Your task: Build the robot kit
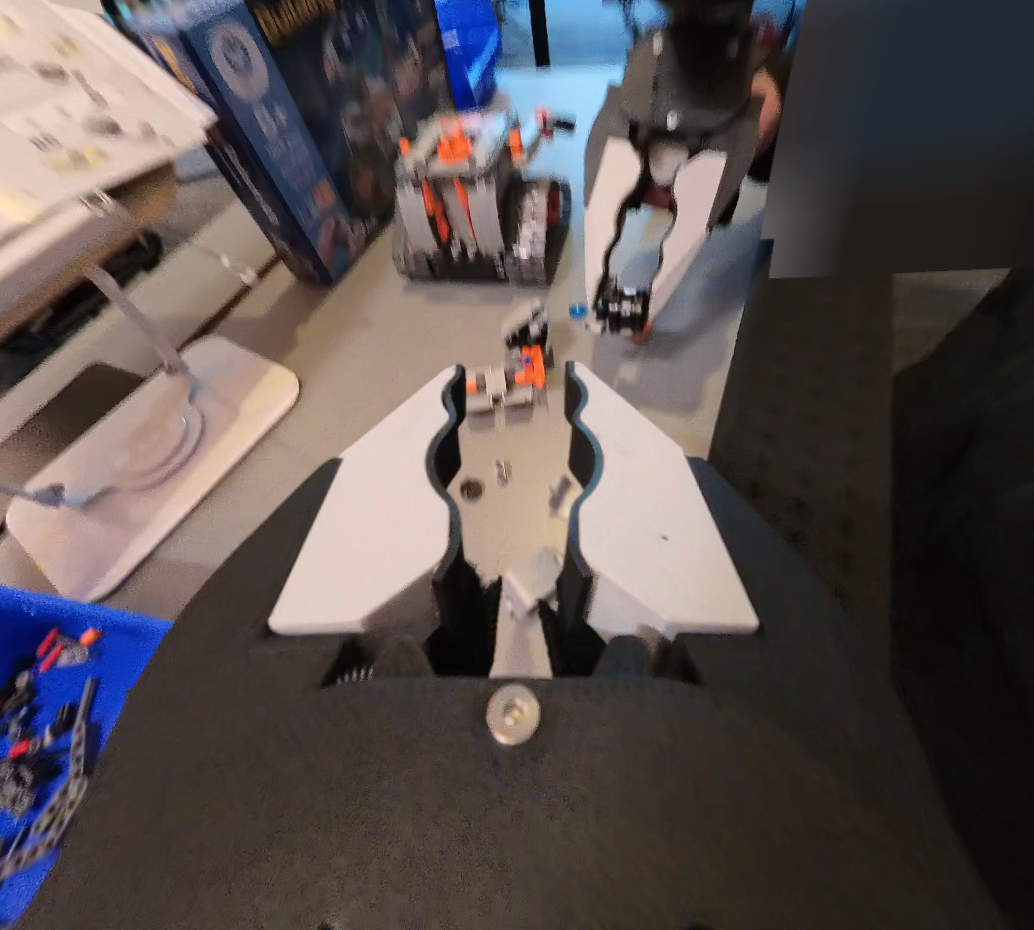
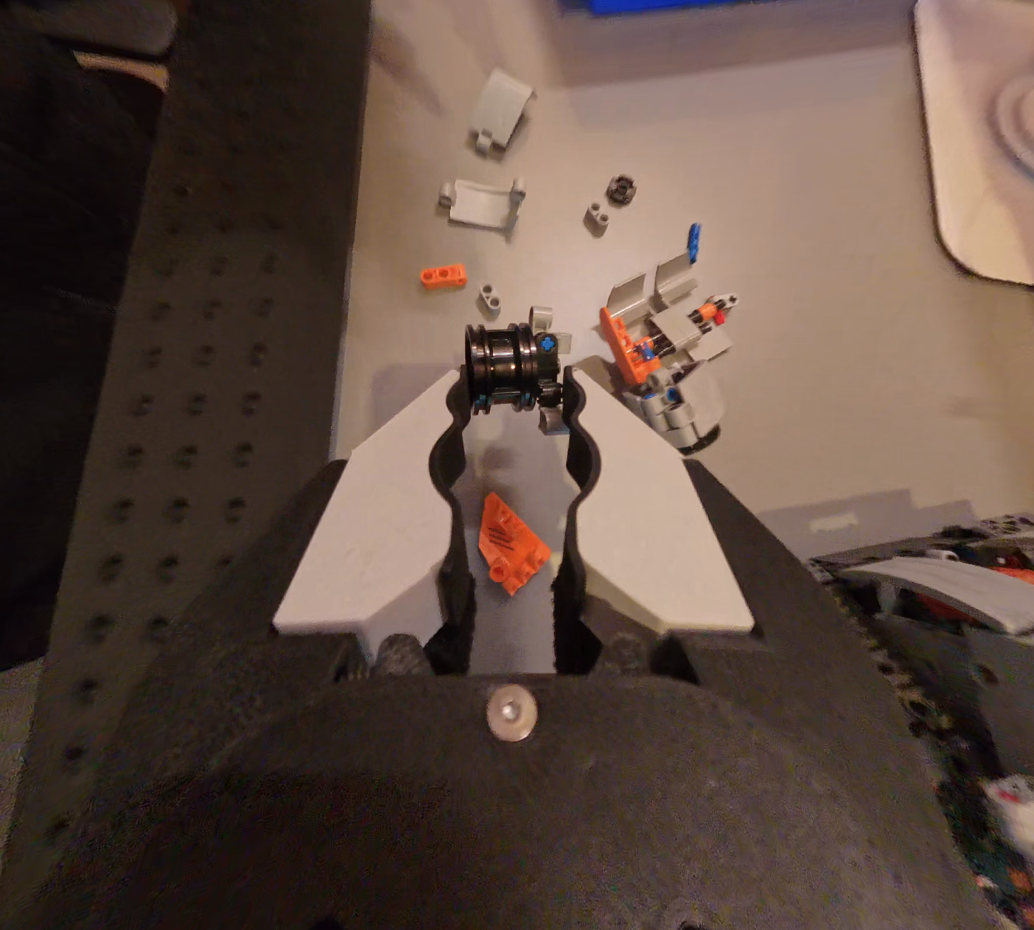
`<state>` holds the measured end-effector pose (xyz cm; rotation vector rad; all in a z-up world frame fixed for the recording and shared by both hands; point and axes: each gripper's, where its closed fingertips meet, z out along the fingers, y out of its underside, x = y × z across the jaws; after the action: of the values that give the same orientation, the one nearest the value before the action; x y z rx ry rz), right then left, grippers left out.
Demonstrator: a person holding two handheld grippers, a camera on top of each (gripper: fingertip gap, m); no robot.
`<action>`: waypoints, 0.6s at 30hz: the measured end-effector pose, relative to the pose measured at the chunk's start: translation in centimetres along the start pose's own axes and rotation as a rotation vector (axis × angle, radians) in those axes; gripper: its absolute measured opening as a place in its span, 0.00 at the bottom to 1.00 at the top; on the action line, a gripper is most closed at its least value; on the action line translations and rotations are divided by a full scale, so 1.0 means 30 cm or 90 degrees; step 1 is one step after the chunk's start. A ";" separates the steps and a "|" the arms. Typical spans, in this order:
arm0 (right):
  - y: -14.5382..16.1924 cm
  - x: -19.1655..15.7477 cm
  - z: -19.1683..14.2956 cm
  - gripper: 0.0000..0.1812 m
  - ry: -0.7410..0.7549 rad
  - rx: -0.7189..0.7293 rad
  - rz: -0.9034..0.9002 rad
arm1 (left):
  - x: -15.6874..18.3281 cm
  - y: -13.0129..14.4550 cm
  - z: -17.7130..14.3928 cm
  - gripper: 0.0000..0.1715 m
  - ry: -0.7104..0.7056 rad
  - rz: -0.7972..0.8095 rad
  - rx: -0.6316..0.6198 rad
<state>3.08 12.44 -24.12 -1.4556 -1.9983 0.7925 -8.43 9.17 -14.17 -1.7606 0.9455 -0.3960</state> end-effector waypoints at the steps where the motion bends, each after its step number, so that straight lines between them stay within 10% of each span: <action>1: 0.016 -0.004 0.021 0.17 0.000 -0.021 -0.003 | 0.019 0.051 0.016 0.19 0.001 0.005 -0.042; 12: 0.130 -0.028 0.137 0.19 -0.005 -0.150 0.002 | 0.074 0.400 0.082 0.25 0.022 -0.007 -0.283; 18: 0.097 -0.010 0.093 0.21 -0.008 -0.106 0.015 | 0.052 0.432 0.094 0.27 0.001 -0.005 -0.297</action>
<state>3.03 12.44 -28.17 -1.5734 -2.1013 0.6598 -10.88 8.00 -27.25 -2.1834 1.0942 -0.1887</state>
